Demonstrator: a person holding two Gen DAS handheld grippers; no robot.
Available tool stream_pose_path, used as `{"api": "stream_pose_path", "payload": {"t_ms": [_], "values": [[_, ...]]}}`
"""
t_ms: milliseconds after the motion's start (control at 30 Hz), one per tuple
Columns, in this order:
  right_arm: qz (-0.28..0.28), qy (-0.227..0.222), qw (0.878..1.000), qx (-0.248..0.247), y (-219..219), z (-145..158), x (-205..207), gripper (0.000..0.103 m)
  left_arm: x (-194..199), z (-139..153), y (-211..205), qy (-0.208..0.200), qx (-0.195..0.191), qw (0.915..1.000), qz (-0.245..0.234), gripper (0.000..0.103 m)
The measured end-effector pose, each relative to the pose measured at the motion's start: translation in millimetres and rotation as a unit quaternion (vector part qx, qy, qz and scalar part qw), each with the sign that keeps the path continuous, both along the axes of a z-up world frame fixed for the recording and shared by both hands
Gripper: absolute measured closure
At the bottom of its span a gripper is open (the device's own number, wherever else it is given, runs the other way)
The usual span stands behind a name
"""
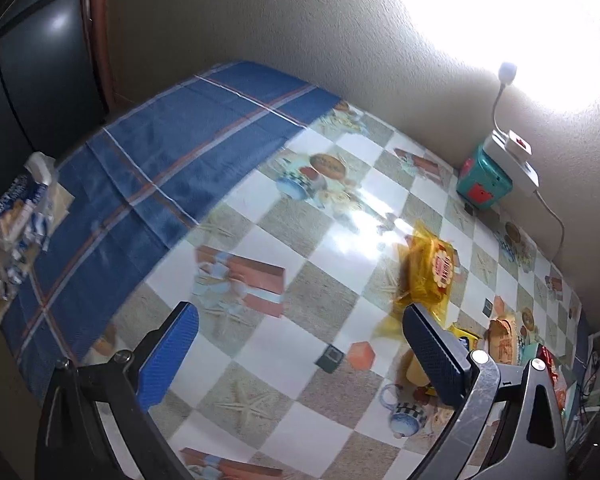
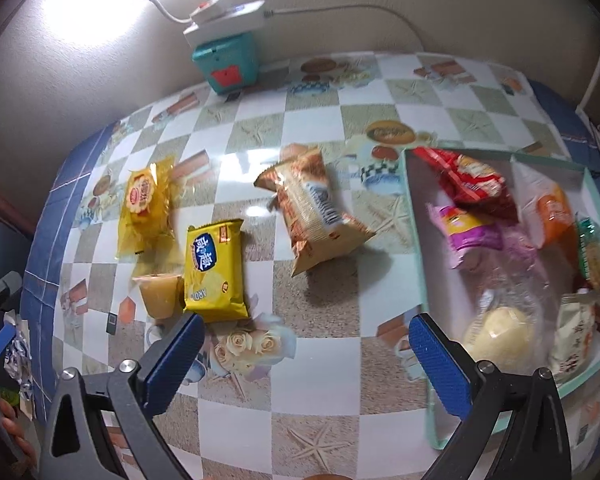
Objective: Organize snacks
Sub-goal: 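Move both tools back over the tablecloth toward jelly cup and yellow cracker pack, then grasp orange jelly cup with left tool while right tool grasps yellow cracker pack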
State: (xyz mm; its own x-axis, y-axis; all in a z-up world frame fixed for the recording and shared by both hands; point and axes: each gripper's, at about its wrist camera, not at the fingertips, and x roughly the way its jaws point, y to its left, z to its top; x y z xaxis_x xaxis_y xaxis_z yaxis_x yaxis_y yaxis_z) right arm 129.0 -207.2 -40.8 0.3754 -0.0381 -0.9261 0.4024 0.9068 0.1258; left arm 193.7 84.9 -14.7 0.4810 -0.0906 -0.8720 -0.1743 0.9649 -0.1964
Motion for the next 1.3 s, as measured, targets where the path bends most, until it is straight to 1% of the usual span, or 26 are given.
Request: {"api": "stream_pose_path", "payload": {"t_ms": [133, 233, 267, 367, 433, 533, 600, 667, 700, 833, 900, 967, 1033, 1067, 1100, 1167, 1300], "values": [[0.011, 0.003, 1.0, -0.001, 7, -10, 8, 0.0, 6, -16, -19, 0.024, -0.012, 0.9994, -0.02, 0.001], [0.02, 0.002, 1.0, 0.0, 13, -17, 14, 0.0, 10, -33, -31, 0.052, -0.016, 0.9984, -0.017, 0.001], [0.024, 0.002, 1.0, -0.001, 16, -19, 16, 0.0, 11, -37, -33, 0.055, -0.02, 0.9982, -0.014, 0.001], [0.033, 0.001, 0.999, -0.01, 23, -23, 21, 0.0, 13, -48, -41, 0.057, -0.029, 0.9978, -0.016, 0.001], [0.038, -0.005, 0.999, -0.015, 27, -26, 25, 0.0, 15, -50, -44, 0.054, -0.033, 0.9978, -0.021, 0.001], [0.045, -0.013, 0.999, -0.018, 32, -27, 28, 0.0, 17, -51, -47, 0.045, -0.028, 0.9984, -0.02, 0.001], [0.051, -0.017, 0.998, -0.024, 37, -29, 32, 0.0, 19, -56, -48, 0.049, -0.024, 0.9983, -0.019, 0.002], [0.055, -0.022, 0.998, -0.03, 40, -30, 34, 0.0, 21, -60, -49, 0.043, -0.042, 0.9977, -0.029, 0.001], [0.057, -0.023, 0.998, -0.031, 41, -30, 35, 0.0, 22, -60, -48, 0.041, -0.044, 0.9978, -0.03, 0.001], [0.063, -0.028, 0.997, -0.032, 45, -33, 40, 0.003, 24, -55, -53, 0.019, -0.029, 0.9987, -0.039, 0.001], [0.068, -0.027, 0.997, -0.033, 47, -36, 43, 0.004, 24, -52, -52, 0.007, -0.027, 0.9991, -0.033, 0.001], [0.071, -0.025, 0.996, -0.036, 50, -39, 45, 0.008, 24, -51, -52, 0.004, -0.02, 0.9994, -0.029, 0.001], [0.074, -0.022, 0.996, -0.038, 52, -43, 48, 0.009, 25, -52, -52, 0.003, -0.013, 0.9995, -0.029, 0.001], [0.074, -0.021, 0.996, -0.038, 53, -44, 49, 0.01, 26, -53, -52, 0.006, -0.01, 0.9996, -0.026, 0.001], [0.075, -0.021, 0.996, -0.038, 54, -45, 50, 0.011, 28, -58, -51, 0.022, -0.002, 0.9996, -0.02, 0.002], [0.079, -0.02, 0.996, -0.036, 56, -47, 52, 0.014, 31, -68, -51, 0.046, 0.001, 0.9989, -0.014, 0.001], [0.084, -0.017, 0.995, -0.041, 61, -51, 55, 0.015, 30, -77, -52, 0.052, 0.002, 0.9984, -0.02, 0.001]]}}
